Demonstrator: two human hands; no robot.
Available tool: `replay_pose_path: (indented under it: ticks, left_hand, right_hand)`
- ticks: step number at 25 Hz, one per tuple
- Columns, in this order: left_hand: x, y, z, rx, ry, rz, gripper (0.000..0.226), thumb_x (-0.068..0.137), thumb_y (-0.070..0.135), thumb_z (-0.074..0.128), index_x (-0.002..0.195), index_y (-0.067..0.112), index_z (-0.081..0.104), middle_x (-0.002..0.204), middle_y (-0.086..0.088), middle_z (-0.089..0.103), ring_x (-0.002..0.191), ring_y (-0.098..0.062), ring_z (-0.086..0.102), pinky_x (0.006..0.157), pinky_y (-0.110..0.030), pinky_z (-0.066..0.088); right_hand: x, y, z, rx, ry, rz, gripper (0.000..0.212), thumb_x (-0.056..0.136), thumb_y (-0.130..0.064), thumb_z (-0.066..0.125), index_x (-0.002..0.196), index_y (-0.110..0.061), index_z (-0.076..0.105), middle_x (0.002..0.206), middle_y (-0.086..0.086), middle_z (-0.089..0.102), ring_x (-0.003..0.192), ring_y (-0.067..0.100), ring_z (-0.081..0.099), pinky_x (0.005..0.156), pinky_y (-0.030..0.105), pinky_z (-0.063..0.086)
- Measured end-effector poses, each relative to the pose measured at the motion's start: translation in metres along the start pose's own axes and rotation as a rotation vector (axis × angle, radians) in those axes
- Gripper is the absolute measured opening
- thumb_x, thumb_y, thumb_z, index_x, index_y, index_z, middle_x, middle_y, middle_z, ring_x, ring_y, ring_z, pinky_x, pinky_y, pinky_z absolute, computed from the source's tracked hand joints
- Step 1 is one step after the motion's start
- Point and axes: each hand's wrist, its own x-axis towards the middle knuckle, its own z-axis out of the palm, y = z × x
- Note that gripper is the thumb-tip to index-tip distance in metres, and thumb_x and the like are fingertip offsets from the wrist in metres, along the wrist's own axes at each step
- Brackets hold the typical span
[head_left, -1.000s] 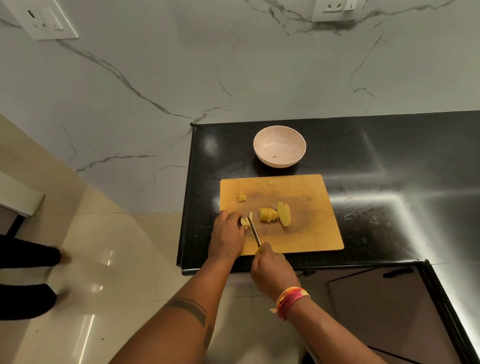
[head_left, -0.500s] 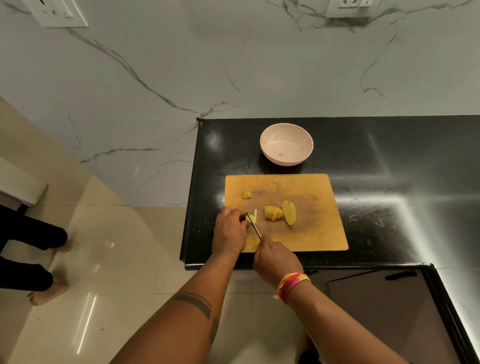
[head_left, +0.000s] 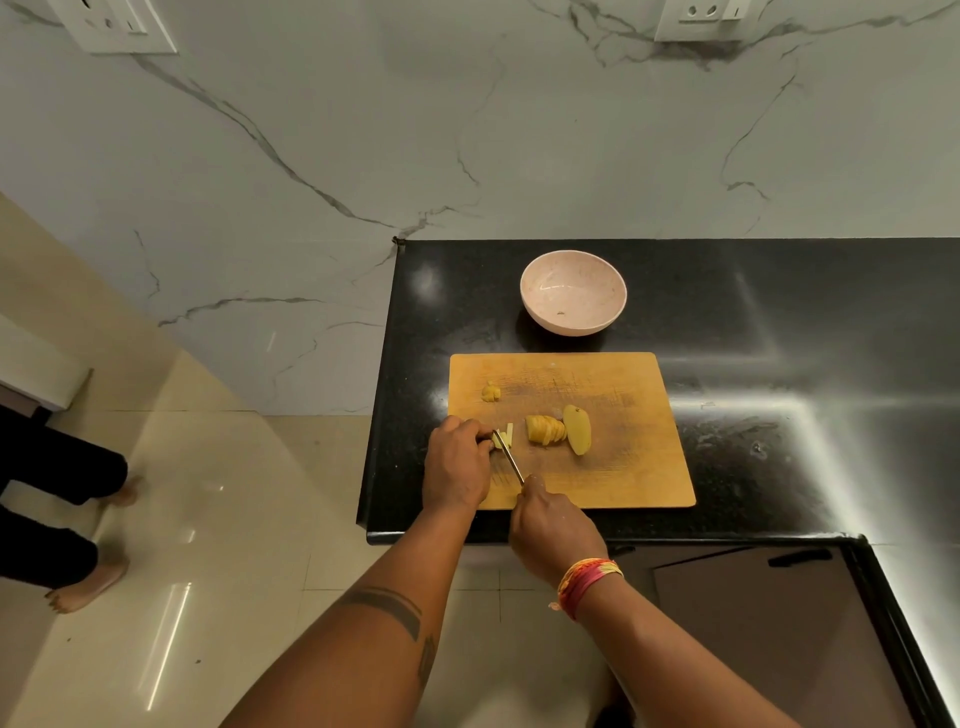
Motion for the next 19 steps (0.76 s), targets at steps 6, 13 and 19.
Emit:
replay_pose_path:
  ticks: [6,13,19]
  left_hand:
    - [-0.003,0.001,-0.002,-0.020,-0.017,0.007,0.020,0.097,0.029,0.067,0.116,0.022,0.072,0.118,0.002,0.057,0.111,-0.014,0.051,0.090,-0.030,0.051]
    - [-0.002,0.004,-0.002,-0.015,-0.021,-0.005,0.023,0.097,0.029,0.067,0.119,0.023,0.070,0.121,0.003,0.056,0.115,-0.015,0.049,0.091,-0.029,0.049]
    - [-0.001,0.003,-0.002,-0.027,-0.016,0.010,0.019,0.097,0.029,0.067,0.115,0.024,0.071,0.118,0.004,0.056,0.113,-0.015,0.050,0.089,-0.028,0.048]
  right_hand:
    - [0.002,-0.013,0.004,0.086,-0.019,0.055,0.023,0.102,-0.020,0.034,0.119,-0.013,0.048,0.075,0.005,0.060,0.060,0.020,0.057,0.052,0.035,0.048]
    - [0.005,-0.014,0.003,0.068,-0.019,0.071,0.027,0.100,-0.017,0.035,0.123,-0.012,0.047,0.073,0.003,0.054,0.065,0.023,0.059,0.057,0.035,0.049]
    - [0.006,-0.012,0.004,0.062,-0.018,0.038,0.030,0.101,-0.017,0.035,0.128,-0.010,0.046,0.074,0.002,0.054,0.059,0.018,0.051,0.055,0.036,0.047]
